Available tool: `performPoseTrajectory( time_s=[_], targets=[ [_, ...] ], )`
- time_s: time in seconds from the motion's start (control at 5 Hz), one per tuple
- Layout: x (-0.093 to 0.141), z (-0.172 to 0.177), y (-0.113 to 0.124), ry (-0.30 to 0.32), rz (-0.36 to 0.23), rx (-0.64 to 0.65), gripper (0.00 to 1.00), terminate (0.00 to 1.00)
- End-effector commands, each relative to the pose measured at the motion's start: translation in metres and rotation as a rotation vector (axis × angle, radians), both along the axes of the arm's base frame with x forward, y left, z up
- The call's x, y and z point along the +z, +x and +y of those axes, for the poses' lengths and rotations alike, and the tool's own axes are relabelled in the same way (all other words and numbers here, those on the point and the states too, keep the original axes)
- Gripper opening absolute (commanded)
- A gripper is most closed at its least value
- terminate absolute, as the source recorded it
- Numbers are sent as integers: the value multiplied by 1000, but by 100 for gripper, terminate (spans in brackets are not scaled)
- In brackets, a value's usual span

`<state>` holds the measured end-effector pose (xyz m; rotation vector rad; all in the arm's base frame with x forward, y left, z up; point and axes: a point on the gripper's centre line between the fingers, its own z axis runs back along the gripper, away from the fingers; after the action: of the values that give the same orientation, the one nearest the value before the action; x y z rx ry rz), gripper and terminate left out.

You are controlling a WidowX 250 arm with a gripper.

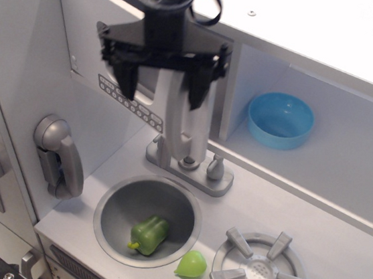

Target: Close microwave

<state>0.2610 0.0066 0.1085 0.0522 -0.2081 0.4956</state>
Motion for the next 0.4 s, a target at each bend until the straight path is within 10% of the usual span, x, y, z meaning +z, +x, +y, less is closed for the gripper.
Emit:
performPoseTrajectory(
  time_s=[0.0,0.2],
  targets=[
    [22,-1,22,1,-66,39,100,0],
    [24,-2,29,7,-92,54,100,0]
  ],
)
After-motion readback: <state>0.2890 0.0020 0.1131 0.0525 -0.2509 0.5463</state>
